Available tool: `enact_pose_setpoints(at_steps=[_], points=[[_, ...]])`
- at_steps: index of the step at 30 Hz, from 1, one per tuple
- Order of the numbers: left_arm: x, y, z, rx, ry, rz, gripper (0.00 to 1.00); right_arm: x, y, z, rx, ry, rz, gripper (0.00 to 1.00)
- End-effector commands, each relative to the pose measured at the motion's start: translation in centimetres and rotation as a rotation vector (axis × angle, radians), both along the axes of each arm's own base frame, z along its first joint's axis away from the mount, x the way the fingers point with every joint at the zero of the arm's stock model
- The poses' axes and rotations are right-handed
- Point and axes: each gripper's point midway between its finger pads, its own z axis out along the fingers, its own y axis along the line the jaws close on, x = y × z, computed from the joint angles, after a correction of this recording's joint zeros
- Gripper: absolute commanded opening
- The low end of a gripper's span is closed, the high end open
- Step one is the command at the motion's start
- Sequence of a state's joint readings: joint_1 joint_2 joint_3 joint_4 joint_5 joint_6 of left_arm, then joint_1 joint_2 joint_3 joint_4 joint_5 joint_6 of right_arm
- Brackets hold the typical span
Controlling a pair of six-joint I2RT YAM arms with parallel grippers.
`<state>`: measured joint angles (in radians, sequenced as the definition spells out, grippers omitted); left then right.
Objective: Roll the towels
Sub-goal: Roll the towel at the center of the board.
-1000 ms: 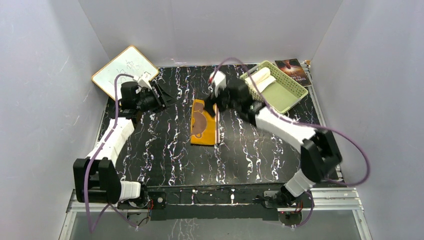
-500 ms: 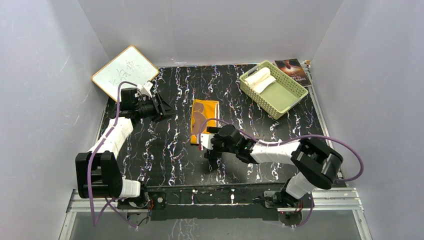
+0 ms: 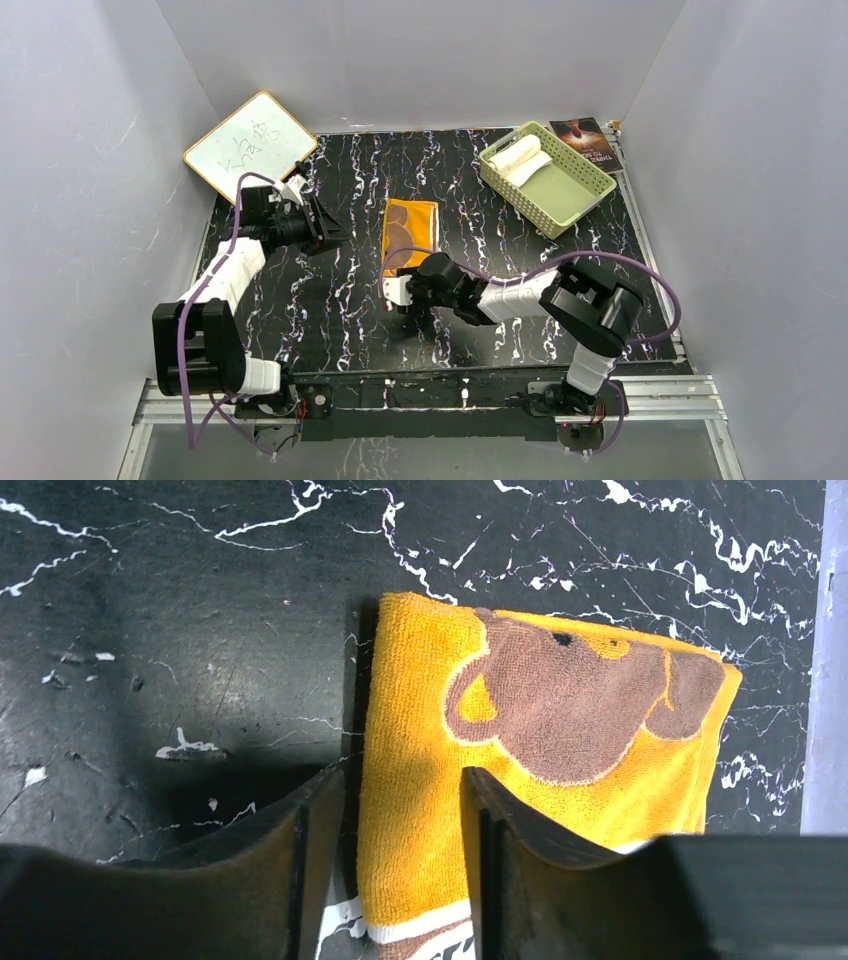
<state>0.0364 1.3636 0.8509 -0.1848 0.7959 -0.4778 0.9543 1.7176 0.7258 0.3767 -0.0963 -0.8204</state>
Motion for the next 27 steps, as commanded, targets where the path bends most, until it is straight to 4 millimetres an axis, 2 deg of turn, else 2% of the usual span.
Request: enact_pose_setpoints(at_steps=[1,2,6,8,11,13,15,19,21,24,27], points=[[-0.6,0.2,0.2,-0.019,0.014,-0.018,0.5,1.4,1.9,2.3,0.044,-0.07,0.014,0.38],[-0.6,0.3,0.1,-0.018,0.015,-0.017,0.5,1.4,1.7,1.0,0.014,-0.051,0.011,0.36],[-0.8,0.5,-0.1,-0.017,0.022,-0.016,0.5,1.6,1.4,-0.2,-0.016,-0.035,-0.004,0.33],[-1.0,0.6,-0.3,-0.018,0.028,-0.018,0.5,1.6,1.4,-0.7,-0.027,-0.023,-0.009,0.29],[-1.0,0.7,-1.0,-0.019,0.054,-0.02,0.5,1.6,1.4,-1.3,-0.045,0.016,-0.022,0.19],[-1.0,0.8,-1.0,-0.018,0.058,-0.022,0.5,1.5,1.5,-1.4,-0.046,0.052,-0.031,0.07],[-1.1,0.9,-1.0,-0.018,0.06,-0.026,0.5,1.2,1.7,-0.9,-0.034,0.098,-0.035,0.0],[-1.4,0.7,-0.9,-0.03,0.061,-0.036,0.5,-0.1,2.1,1.4,0.044,0.279,-0.079,0.0],[-1.7,0.6,-1.0,-0.045,0.064,-0.04,0.5,-0.6,2.3,2.3,0.073,0.433,-0.121,0.0],[-2.0,0.3,-1.3,-0.071,0.073,-0.048,0.5,-3.1,2.3,3.7,0.143,0.746,-0.086,0.0],[-2.2,0.0,-1.3,-0.094,0.076,-0.057,0.5,-4.0,1.6,4.1,0.22,0.955,-0.128,0.0]])
